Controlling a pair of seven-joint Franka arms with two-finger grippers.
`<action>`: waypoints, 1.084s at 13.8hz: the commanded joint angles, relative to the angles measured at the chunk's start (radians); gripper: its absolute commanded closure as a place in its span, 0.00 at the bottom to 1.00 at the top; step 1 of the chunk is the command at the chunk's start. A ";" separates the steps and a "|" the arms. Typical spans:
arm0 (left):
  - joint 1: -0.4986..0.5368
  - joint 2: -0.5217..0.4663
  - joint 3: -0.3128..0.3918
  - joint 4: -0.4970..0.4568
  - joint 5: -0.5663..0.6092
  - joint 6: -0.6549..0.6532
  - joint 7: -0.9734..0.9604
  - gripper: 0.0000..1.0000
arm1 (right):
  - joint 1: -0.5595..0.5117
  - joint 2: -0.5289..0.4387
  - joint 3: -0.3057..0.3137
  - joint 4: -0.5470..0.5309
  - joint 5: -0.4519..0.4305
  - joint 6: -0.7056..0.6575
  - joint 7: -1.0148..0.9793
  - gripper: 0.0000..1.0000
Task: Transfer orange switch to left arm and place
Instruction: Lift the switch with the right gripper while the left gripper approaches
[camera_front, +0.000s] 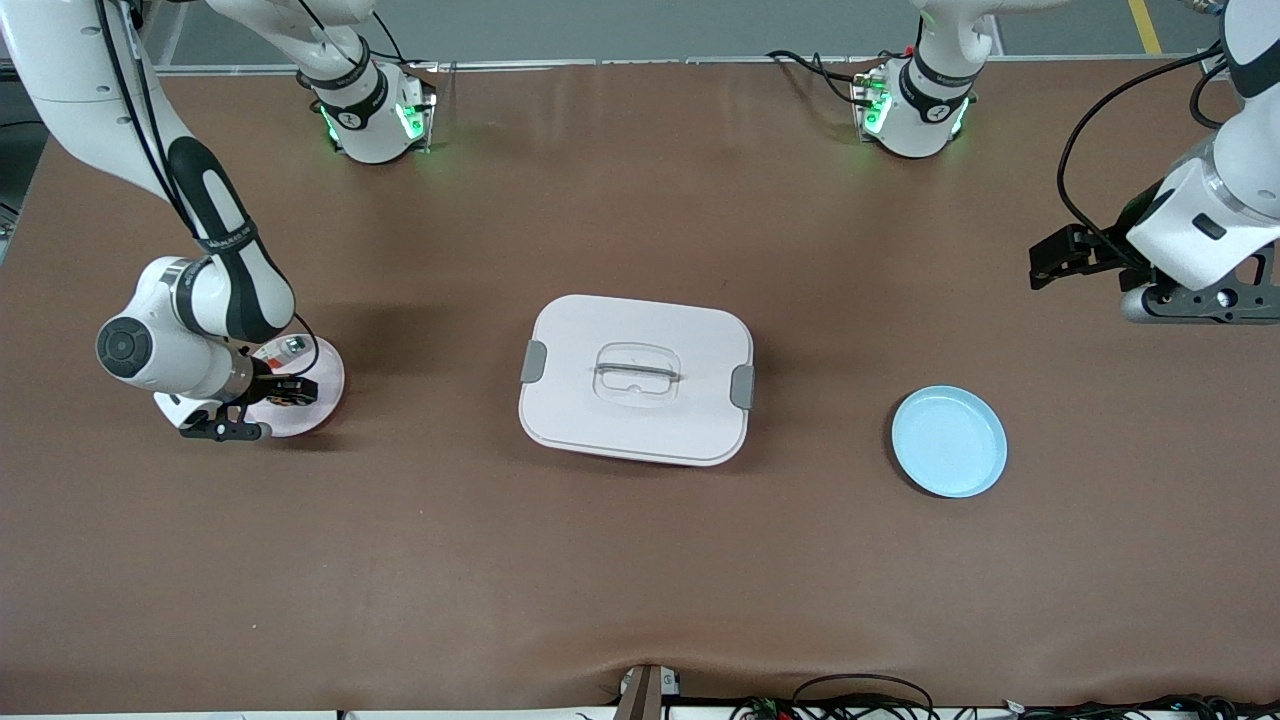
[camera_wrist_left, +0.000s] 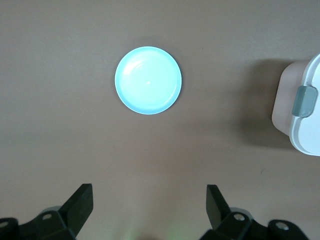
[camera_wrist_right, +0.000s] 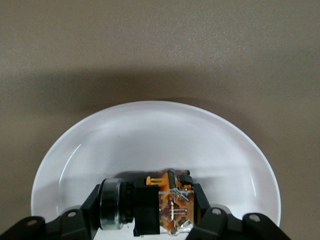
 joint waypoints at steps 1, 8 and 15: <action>0.004 -0.011 -0.008 -0.010 0.011 -0.004 -0.004 0.00 | -0.004 -0.046 0.007 0.044 0.019 -0.118 -0.021 0.82; -0.004 -0.011 -0.057 -0.010 -0.008 0.016 -0.046 0.00 | 0.059 -0.195 0.007 0.196 0.021 -0.556 0.058 0.84; 0.001 -0.063 -0.199 -0.010 -0.039 0.001 -0.280 0.00 | 0.221 -0.299 0.010 0.239 0.191 -0.795 0.438 0.84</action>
